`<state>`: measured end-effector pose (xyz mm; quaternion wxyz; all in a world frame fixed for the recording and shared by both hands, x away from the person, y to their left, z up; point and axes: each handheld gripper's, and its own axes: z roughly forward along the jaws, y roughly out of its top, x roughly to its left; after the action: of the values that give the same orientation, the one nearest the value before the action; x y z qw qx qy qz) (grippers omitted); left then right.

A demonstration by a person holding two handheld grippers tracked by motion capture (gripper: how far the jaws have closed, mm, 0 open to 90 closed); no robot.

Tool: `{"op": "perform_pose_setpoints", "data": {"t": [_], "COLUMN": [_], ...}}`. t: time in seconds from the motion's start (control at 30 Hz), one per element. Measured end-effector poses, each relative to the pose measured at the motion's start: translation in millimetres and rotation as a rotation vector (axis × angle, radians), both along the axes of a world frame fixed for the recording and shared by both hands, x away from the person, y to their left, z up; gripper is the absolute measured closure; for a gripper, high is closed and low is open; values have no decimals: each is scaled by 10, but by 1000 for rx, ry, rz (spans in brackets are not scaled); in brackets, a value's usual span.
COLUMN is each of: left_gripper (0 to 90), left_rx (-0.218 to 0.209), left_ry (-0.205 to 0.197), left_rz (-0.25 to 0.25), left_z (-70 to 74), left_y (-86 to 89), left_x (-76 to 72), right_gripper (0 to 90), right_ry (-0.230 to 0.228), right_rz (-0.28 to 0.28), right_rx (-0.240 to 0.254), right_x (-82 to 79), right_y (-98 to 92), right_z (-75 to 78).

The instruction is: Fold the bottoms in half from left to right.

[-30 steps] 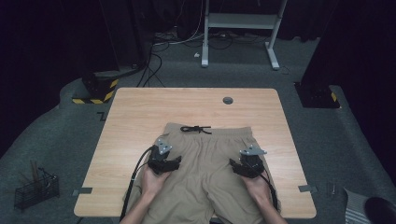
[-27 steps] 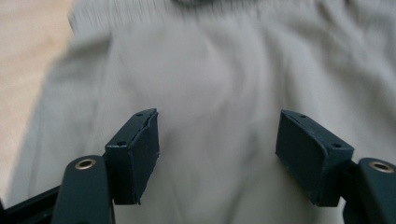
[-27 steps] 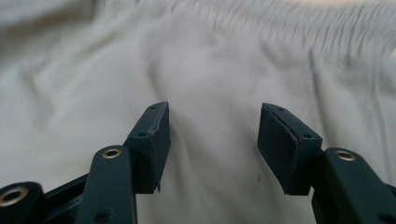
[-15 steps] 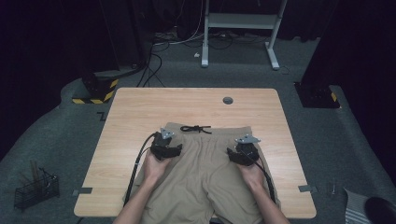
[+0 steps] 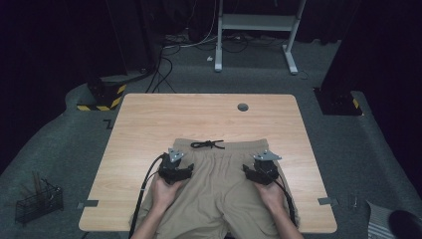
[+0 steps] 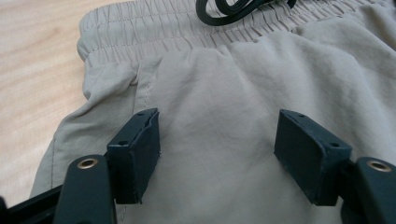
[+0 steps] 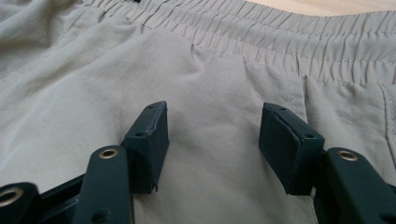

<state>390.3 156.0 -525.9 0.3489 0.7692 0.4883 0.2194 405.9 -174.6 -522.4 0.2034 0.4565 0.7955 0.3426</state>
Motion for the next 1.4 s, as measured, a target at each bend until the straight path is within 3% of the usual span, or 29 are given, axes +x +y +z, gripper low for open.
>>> {"op": "perform_pose_setpoints", "data": {"t": [0.23, 0.37, 0.43, 0.5, 0.63, 0.73, 0.87, 1.0, 1.13, 1.3, 1.4], "left_gripper": [301, 252, 246, 252, 262, 258, 260, 250, 281, 303, 403], "left_rx": [-12, -21, -23, -40, -57, -59, -52, -48, -16, 1, 4], "left_ry": [10, 44, 28, 15, -10, 11, 51, 98, 48, 24, 10], "left_rz": [-13, -29, -23, -8, 38, 86, 118, 97, 65, 40, 5], "left_z": [6, 44, 83, 151, 293, 326, 240, 110, 30, 13, 18], "left_y": [0, 24, 42, 77, 188, 287, 380, 403, 386, 373, 358], "left_x": [-197, -182, -159, -105, 57, 218, 403, 492, 461, 429, 396], "right_gripper": [421, 405, 431, 438, 443, 444, 443, 439, 431, 420, 416], "right_ry": [-1, -4, -32, -35, -17, -5, 1, -2, -3, -2, -3], "right_rz": [22, 37, 51, 60, 38, 39, 38, 38, 34, 28, 26], "right_rx": [0, -24, -40, -4, 10, 2, 1, -3, -5, -6, -8], "right_x": [-176, -190, -199, -166, -2, 60, 80, 75, 75, 74, 73], "right_y": [-24, -13, 12, 25, 62, 103, 110, 115, 116, 116, 117], "right_z": [-1, 16, 48, 86, 102, 64, 2, 0, -1, -1, -1]}}
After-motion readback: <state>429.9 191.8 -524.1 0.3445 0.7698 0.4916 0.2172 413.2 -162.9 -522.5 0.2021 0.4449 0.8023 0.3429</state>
